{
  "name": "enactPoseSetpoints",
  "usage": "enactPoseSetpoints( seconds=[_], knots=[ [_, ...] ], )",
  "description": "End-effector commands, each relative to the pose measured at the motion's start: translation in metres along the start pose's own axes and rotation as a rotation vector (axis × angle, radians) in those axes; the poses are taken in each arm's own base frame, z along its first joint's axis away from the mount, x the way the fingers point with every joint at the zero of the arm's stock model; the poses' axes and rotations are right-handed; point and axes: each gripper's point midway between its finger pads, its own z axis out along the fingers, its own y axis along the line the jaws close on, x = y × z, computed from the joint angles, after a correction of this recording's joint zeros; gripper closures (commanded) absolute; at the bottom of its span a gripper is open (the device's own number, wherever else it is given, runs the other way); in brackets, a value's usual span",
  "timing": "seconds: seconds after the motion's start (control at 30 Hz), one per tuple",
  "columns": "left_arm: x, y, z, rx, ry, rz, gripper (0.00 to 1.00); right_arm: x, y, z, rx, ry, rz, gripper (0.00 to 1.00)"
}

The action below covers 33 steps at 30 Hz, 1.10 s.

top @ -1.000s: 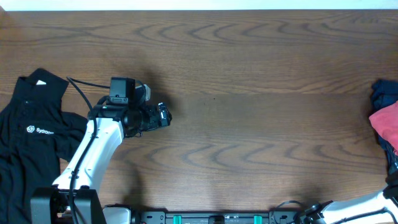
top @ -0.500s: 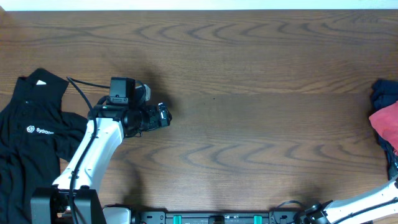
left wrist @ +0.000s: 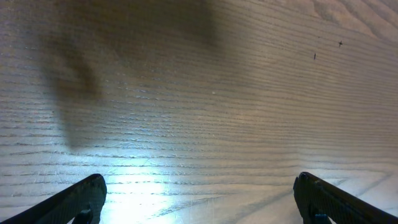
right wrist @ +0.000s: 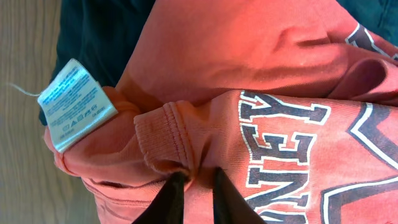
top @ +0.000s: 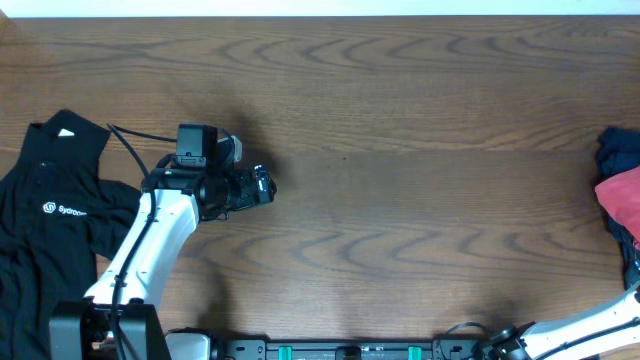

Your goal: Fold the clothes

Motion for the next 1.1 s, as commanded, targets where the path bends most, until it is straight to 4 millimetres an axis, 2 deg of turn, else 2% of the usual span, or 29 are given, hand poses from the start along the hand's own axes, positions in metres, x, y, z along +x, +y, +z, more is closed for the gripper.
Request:
enactPoseSetpoints(
  seconds=[0.0, 0.07, 0.1, 0.47, 0.5, 0.53, 0.57, 0.87, 0.97, 1.07],
  knots=[
    [-0.004, -0.003, -0.004, 0.011, -0.008, 0.015, 0.02, -0.007, -0.005, -0.006, 0.014, -0.028, 0.009, 0.85],
    [-0.003, -0.002, -0.004, 0.010, -0.005, 0.014, 0.02, -0.008, -0.006, -0.006, 0.019, -0.032, 0.008, 0.97],
    [-0.003, -0.002, -0.004, 0.010, -0.005, 0.014, 0.02, -0.008, -0.006, -0.006, 0.019, -0.032, 0.008, 0.99],
    [-0.003, -0.002, -0.004, 0.010, -0.005, 0.014, 0.02, -0.018, 0.005, -0.008, -0.040, -0.065, 0.003, 0.99],
    [-0.003, -0.002, -0.004, 0.010, -0.005, 0.014, 0.02, -0.018, 0.006, -0.008, -0.047, -0.064, 0.002, 0.88],
    [-0.003, -0.002, -0.004, 0.010, -0.005, 0.014, 0.02, -0.017, 0.007, -0.008, -0.050, -0.062, 0.002, 0.29],
    [-0.003, -0.002, -0.004, 0.011, -0.005, 0.014, 0.02, -0.016, 0.007, -0.007, -0.049, -0.060, 0.000, 0.01],
    [-0.003, -0.002, -0.004, 0.010, -0.006, 0.014, 0.02, -0.013, 0.007, -0.004, -0.046, -0.047, -0.007, 0.01],
    [-0.003, -0.002, -0.004, 0.010, -0.005, 0.014, 0.02, -0.012, 0.007, 0.004, -0.041, -0.030, -0.007, 0.10],
    [-0.003, -0.002, -0.004, 0.010, -0.006, 0.014, 0.02, -0.009, 0.005, 0.014, -0.033, -0.008, -0.006, 0.35]
  ],
)
